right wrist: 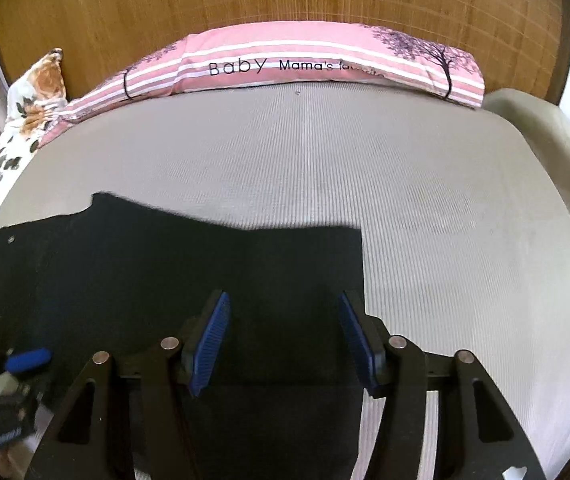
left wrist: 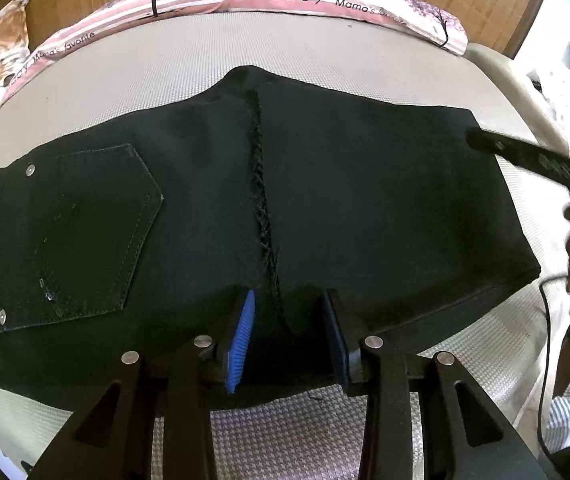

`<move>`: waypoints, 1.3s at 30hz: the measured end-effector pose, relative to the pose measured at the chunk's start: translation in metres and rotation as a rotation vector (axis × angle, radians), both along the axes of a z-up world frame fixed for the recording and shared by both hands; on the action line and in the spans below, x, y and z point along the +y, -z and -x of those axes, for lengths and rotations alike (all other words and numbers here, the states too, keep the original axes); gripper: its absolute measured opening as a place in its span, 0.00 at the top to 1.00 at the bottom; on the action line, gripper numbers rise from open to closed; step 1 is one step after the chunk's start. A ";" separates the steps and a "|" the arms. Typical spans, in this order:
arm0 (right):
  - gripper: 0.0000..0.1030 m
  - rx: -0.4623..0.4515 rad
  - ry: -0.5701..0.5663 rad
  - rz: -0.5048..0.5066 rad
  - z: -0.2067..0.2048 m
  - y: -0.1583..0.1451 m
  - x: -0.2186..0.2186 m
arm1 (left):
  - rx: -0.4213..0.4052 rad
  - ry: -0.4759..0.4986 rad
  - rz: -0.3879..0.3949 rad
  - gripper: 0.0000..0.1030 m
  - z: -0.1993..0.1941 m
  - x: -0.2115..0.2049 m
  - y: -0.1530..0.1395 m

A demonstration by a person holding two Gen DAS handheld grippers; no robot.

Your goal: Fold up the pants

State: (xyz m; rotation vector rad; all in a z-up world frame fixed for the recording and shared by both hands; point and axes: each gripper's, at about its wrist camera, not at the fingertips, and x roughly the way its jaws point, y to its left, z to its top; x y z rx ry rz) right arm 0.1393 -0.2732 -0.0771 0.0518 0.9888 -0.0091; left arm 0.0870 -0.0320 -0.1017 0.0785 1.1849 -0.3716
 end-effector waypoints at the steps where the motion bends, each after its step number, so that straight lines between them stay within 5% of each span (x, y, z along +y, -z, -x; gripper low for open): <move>1: 0.50 0.009 0.007 0.014 -0.010 0.005 -0.002 | -0.001 0.001 -0.001 0.64 0.001 0.000 0.001; 11: 0.48 0.032 0.026 0.065 -0.027 0.019 -0.004 | -0.006 0.001 0.004 0.61 0.005 -0.003 0.007; 15: 0.49 0.045 0.015 0.029 -0.005 0.015 0.000 | 0.021 -0.034 0.089 0.60 0.009 0.010 0.006; 27: 0.48 0.118 -0.064 -0.020 0.086 0.022 0.043 | -0.047 -0.257 0.238 0.53 0.013 0.104 -0.035; 39: 0.48 0.158 -0.225 -0.132 0.082 0.020 0.122 | -0.092 -0.555 0.340 0.49 0.051 0.234 -0.054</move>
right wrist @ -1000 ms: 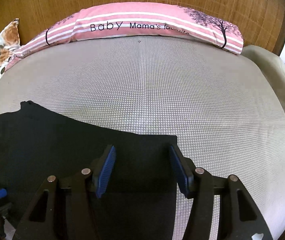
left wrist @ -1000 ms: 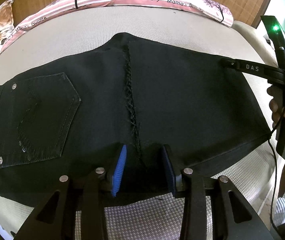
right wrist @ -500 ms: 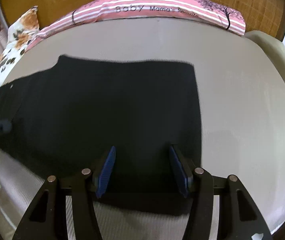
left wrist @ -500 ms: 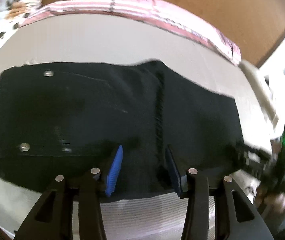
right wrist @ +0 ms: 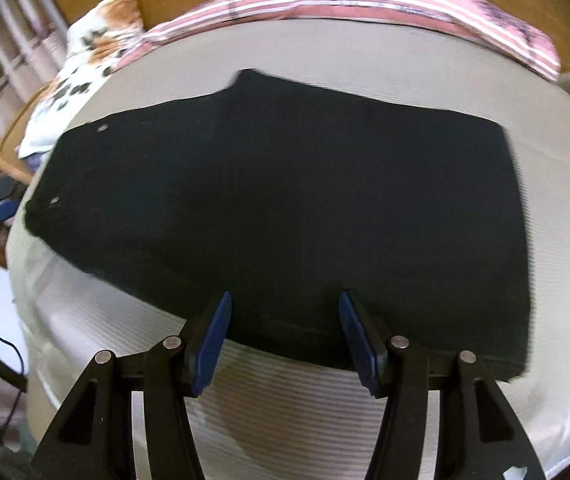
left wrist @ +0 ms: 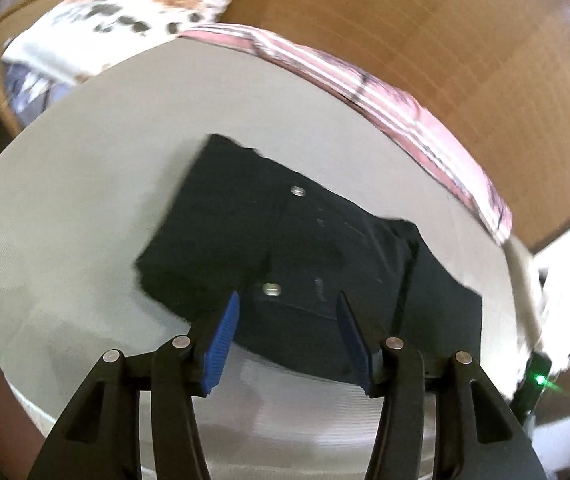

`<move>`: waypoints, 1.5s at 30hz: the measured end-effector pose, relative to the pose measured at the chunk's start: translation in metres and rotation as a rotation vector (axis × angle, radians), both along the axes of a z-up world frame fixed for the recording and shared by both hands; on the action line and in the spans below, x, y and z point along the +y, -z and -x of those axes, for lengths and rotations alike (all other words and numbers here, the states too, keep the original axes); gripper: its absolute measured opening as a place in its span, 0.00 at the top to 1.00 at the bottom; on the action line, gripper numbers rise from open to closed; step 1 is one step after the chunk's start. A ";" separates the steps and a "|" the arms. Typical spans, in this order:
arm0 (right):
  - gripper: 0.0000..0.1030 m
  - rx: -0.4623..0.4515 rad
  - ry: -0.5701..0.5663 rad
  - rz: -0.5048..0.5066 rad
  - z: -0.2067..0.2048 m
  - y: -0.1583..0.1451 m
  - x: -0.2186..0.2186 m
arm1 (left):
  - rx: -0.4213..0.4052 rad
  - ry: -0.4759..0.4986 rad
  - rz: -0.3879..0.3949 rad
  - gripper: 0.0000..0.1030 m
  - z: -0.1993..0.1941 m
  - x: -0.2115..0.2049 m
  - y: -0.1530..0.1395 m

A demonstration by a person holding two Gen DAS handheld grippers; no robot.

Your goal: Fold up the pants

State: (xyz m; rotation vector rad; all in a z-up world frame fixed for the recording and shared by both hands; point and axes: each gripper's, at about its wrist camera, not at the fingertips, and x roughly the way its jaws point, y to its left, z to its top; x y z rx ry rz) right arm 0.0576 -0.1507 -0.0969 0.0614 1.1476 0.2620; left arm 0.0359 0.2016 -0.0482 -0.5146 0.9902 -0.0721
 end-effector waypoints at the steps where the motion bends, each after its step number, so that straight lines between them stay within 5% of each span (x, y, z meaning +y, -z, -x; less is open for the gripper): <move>1: 0.48 0.002 -0.016 -0.009 -0.002 0.000 0.006 | 0.008 -0.024 0.019 0.49 0.003 0.009 0.003; 9: 0.45 -0.009 -0.091 -0.076 -0.007 -0.010 0.036 | 0.095 -0.125 0.322 0.49 0.012 0.048 0.045; 16: 0.44 -0.003 -0.050 -0.101 -0.006 -0.013 0.026 | 0.140 -0.208 0.475 0.49 0.009 0.059 0.079; 27: 0.44 0.009 -0.053 -0.084 -0.008 -0.008 0.029 | 0.051 -0.244 0.396 0.59 -0.004 0.065 0.070; 31: 0.44 0.003 -0.052 -0.079 -0.008 -0.009 0.029 | 0.043 -0.220 0.380 0.86 -0.012 0.066 0.065; 37: 0.44 0.010 -0.040 -0.087 -0.009 -0.007 0.028 | -0.085 -0.143 0.322 0.86 -0.017 0.062 0.031; 45: 0.44 0.016 -0.040 -0.092 -0.009 -0.006 0.026 | 0.037 -0.230 0.333 0.86 -0.018 0.075 0.080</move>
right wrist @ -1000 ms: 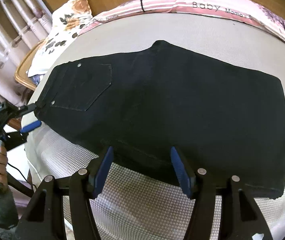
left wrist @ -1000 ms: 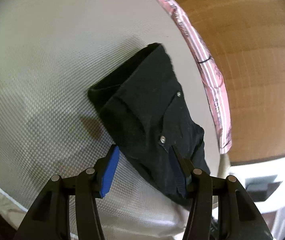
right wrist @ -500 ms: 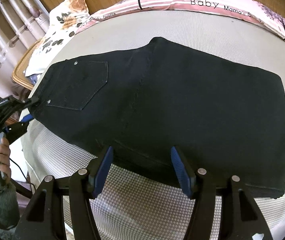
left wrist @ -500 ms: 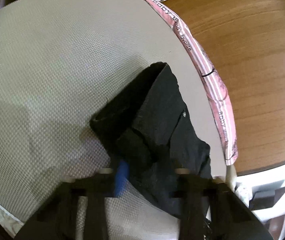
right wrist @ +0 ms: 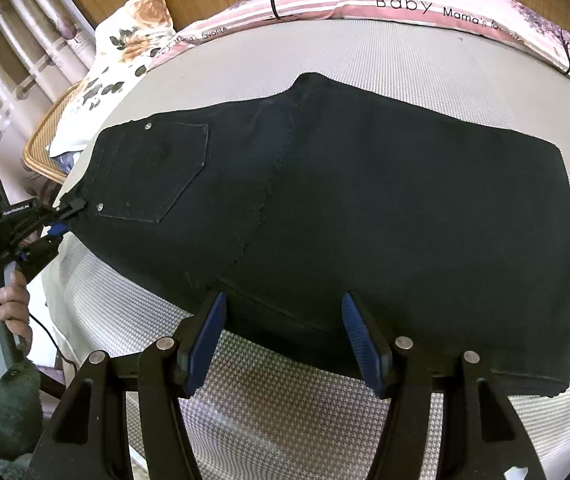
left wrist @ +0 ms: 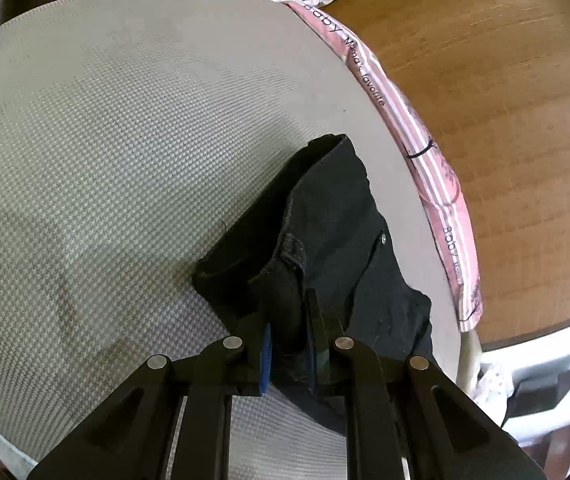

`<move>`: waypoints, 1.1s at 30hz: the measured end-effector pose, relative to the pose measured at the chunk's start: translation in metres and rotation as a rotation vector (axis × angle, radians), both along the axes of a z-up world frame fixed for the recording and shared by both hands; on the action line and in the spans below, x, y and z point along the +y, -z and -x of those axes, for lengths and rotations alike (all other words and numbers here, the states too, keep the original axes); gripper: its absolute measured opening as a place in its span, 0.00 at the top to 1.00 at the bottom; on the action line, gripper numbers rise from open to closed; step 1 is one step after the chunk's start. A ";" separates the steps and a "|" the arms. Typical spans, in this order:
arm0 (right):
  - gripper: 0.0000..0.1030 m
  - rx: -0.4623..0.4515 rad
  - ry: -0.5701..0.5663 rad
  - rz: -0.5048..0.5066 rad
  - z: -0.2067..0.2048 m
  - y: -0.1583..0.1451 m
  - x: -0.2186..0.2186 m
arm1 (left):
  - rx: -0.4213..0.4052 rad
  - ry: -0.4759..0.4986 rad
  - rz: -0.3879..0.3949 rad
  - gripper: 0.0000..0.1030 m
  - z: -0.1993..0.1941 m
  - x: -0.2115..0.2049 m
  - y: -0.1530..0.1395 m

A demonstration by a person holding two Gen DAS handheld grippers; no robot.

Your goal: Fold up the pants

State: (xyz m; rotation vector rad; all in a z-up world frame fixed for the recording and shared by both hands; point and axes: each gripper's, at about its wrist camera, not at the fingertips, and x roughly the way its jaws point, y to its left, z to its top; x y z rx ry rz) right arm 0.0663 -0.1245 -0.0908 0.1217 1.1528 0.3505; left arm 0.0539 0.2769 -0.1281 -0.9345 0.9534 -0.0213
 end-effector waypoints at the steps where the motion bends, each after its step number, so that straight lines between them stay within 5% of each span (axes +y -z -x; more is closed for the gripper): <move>1: 0.44 0.002 -0.001 0.000 0.000 0.001 0.000 | 0.003 0.007 -0.021 0.85 -0.002 -0.002 -0.002; 13: 0.44 0.000 -0.002 -0.028 0.000 -0.001 -0.002 | 0.044 -0.021 -0.042 0.65 0.016 0.000 -0.020; 22: 0.44 0.002 -0.002 -0.047 -0.002 0.000 -0.004 | 0.079 -0.072 0.103 0.60 0.029 0.001 0.005; 33: 0.44 0.010 0.007 -0.047 -0.003 0.003 -0.007 | -0.001 -0.100 0.150 0.50 0.020 -0.002 0.025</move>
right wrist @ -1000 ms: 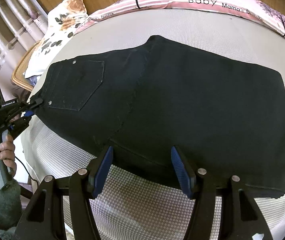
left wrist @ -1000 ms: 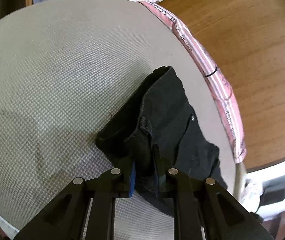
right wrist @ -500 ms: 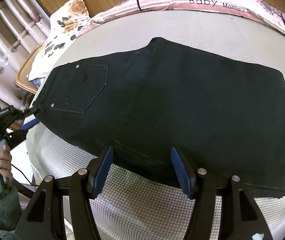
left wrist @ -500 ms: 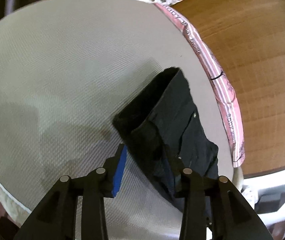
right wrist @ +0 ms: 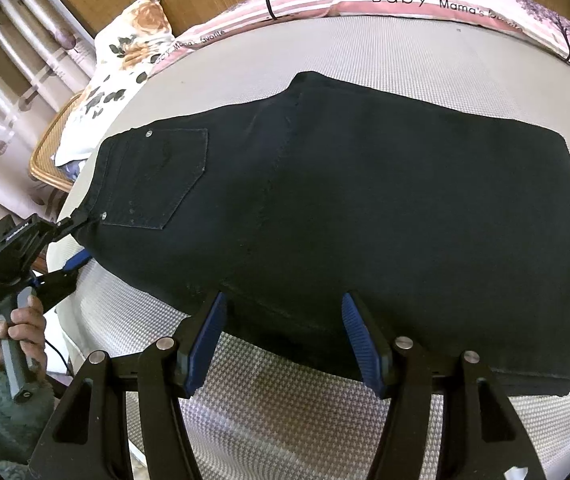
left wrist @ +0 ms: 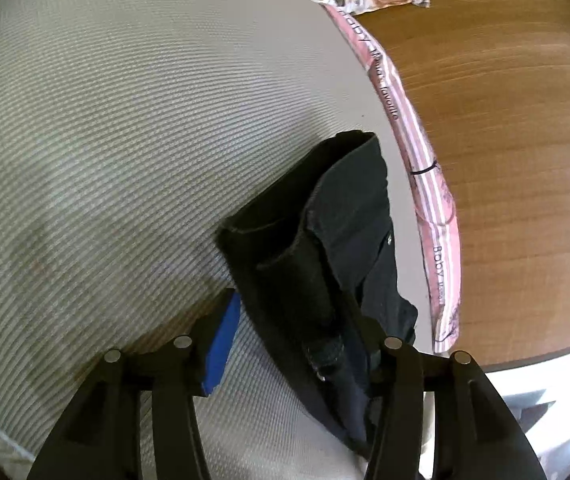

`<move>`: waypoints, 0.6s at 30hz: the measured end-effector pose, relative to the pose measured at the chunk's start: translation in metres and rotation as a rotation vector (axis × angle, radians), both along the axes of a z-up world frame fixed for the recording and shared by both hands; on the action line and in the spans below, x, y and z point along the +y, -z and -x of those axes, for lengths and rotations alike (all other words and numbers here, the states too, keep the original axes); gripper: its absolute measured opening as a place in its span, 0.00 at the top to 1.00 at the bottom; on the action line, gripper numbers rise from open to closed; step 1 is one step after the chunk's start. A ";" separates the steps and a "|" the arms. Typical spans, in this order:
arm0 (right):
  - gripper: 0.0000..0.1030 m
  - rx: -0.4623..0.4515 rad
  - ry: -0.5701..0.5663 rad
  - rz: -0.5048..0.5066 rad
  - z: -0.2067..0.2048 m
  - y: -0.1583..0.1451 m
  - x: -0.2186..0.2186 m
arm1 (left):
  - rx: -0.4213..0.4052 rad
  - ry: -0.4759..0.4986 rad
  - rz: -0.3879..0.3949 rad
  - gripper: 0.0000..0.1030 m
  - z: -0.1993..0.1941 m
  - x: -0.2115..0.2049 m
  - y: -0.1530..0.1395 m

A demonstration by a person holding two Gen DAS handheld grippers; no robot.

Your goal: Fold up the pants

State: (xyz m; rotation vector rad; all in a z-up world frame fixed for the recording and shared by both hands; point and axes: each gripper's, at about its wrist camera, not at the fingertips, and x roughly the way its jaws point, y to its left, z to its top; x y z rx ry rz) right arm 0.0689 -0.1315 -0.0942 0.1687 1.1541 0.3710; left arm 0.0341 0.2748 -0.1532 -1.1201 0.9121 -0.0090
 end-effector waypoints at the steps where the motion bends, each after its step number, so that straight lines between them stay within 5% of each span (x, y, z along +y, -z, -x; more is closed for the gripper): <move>1: 0.44 0.001 0.001 0.004 0.000 0.000 0.000 | -0.013 -0.004 -0.010 0.48 -0.002 -0.001 0.000; 7: 0.44 0.010 0.006 0.006 -0.002 0.002 -0.001 | -0.068 -0.043 -0.013 0.48 -0.007 0.001 0.002; 10: 0.44 0.008 0.006 0.008 -0.003 0.001 -0.001 | -0.061 -0.040 -0.057 0.61 -0.007 0.000 0.002; 18: 0.44 0.007 0.006 0.009 -0.003 0.001 -0.001 | -0.077 -0.048 -0.063 0.59 -0.017 -0.001 0.004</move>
